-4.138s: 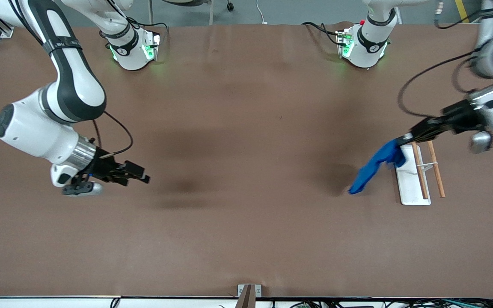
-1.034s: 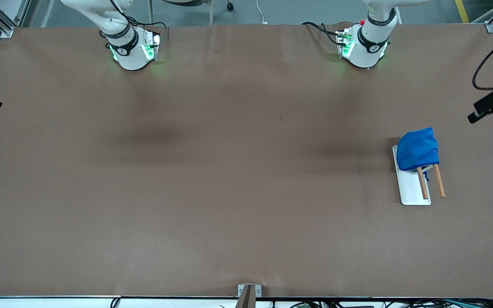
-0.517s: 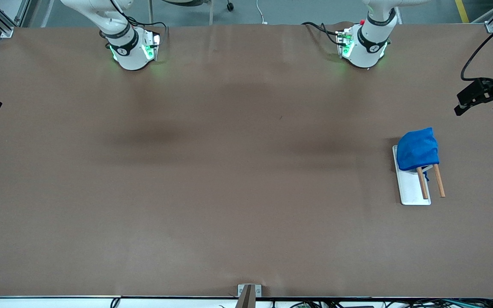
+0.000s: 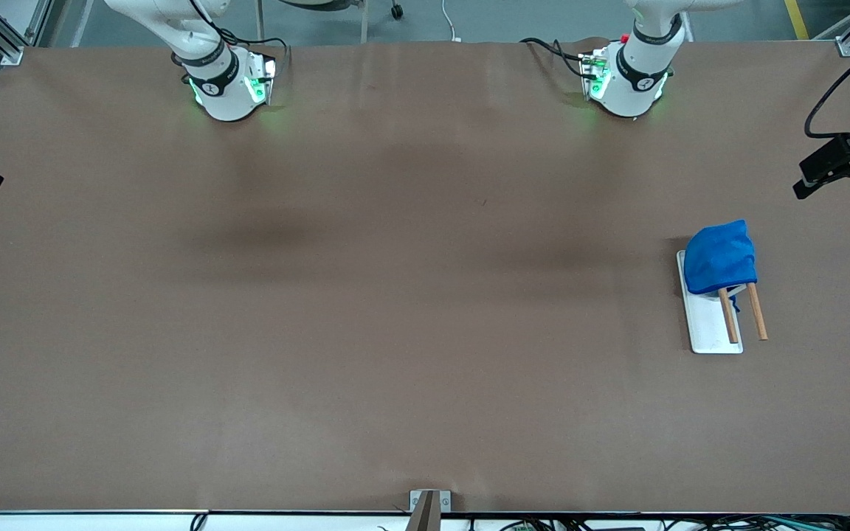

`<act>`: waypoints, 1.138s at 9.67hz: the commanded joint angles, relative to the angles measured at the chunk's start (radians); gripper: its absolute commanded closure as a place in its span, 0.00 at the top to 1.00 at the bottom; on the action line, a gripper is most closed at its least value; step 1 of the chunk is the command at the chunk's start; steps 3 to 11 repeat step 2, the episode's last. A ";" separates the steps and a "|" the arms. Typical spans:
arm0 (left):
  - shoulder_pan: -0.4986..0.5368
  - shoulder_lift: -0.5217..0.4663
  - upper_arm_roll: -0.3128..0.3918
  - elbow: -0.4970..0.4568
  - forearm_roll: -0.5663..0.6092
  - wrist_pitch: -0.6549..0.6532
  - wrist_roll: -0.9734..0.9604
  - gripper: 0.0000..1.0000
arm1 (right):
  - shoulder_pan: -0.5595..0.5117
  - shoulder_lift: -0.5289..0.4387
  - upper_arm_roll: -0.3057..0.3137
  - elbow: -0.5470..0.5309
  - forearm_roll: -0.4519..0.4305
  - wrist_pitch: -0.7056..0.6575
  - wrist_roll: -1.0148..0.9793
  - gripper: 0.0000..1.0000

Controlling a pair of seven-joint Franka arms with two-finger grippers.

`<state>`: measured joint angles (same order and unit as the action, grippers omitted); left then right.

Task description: Right arm passes towel to left arm to hang

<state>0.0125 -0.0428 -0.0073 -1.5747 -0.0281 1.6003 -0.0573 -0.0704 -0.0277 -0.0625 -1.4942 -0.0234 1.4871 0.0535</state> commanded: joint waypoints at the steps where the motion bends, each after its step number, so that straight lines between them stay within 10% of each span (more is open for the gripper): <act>1: -0.005 0.011 0.003 -0.027 0.020 -0.022 -0.013 1.00 | 0.000 0.002 0.003 0.011 -0.018 -0.011 0.005 1.00; 11: -0.005 0.012 0.003 -0.025 0.019 -0.019 -0.007 1.00 | 0.000 0.002 0.003 0.011 -0.018 -0.011 0.005 1.00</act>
